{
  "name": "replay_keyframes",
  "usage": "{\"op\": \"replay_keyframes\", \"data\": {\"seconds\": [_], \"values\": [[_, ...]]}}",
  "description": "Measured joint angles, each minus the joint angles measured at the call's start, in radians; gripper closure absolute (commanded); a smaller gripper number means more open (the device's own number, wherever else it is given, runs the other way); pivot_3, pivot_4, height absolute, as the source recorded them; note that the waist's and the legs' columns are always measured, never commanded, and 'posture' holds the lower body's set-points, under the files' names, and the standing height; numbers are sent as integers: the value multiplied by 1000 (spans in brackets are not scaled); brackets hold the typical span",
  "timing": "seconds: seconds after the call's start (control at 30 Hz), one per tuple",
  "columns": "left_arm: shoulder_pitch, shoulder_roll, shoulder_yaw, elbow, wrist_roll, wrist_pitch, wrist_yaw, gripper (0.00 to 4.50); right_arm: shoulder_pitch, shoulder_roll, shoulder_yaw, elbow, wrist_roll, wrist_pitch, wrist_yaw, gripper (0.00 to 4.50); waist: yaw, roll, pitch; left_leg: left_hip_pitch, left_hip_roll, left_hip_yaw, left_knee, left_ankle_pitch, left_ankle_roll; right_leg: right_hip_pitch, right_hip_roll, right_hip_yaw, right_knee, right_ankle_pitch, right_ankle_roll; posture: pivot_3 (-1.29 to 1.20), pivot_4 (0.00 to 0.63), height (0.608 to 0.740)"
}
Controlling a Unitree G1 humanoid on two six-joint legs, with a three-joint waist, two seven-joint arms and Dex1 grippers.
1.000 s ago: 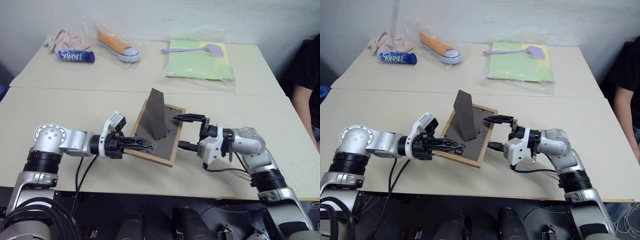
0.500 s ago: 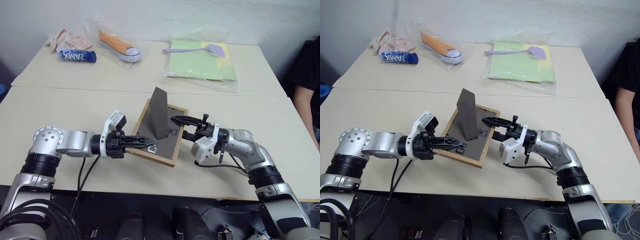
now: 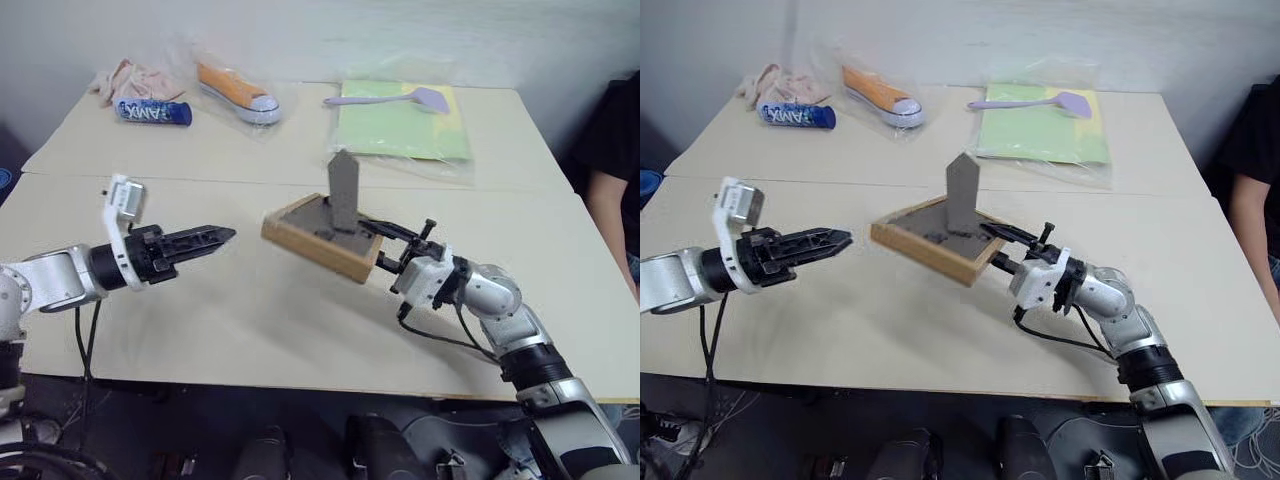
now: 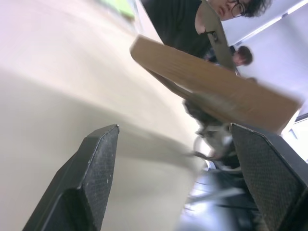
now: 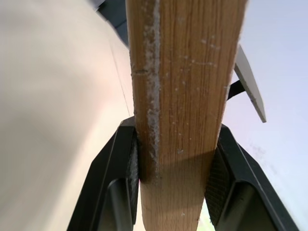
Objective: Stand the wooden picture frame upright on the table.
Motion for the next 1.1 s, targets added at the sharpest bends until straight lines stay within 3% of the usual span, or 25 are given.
{"op": "replay_keyframes", "data": {"seconds": [0.1,0.23,0.43,0.7,0.9,1.03,1.1], "values": [[92,-13,-57,-64,323,-314,-177,0,95,2,-9,-152,347,348,92,3218,1,1,0,0,0,0,-1,0,1,0,-1,0,-1,0,0,0,150,740],[135,-80,-108,-89,516,-506,-292,0,126,-1,-64,-224,585,718,106,3218,-1,1,1,0,1,0,-2,-1,2,0,-2,0,-1,0,0,0,150,740],[149,-141,-114,-94,598,-560,-338,0,134,11,-129,-158,649,962,111,3218,-4,1,1,0,1,0,-6,-1,3,-1,-2,0,-3,0,0,0,150,740],[144,-170,-103,-90,647,-565,-360,0,125,66,-142,-63,534,899,210,3228,-6,1,1,2,1,1,-7,-1,3,0,-2,1,-2,0,0,0,150,740],[155,-171,-80,-84,687,-594,-387,0,132,95,-163,-31,485,903,200,1301,-5,2,1,2,1,1,-8,-1,3,-1,-2,2,-1,0,0,0,150,740],[210,-168,-59,-48,758,-670,-388,0,197,39,-179,-134,475,869,272,27,-3,2,1,2,1,2,-14,-1,3,-1,-2,1,-3,0,0,0,150,740],[253,-167,-50,-28,813,-723,-381,0,257,-18,-211,-193,473,856,309,27,-1,2,1,2,1,2,-15,-1,3,-1,-2,0,-5,0,0,0,150,740]]}}
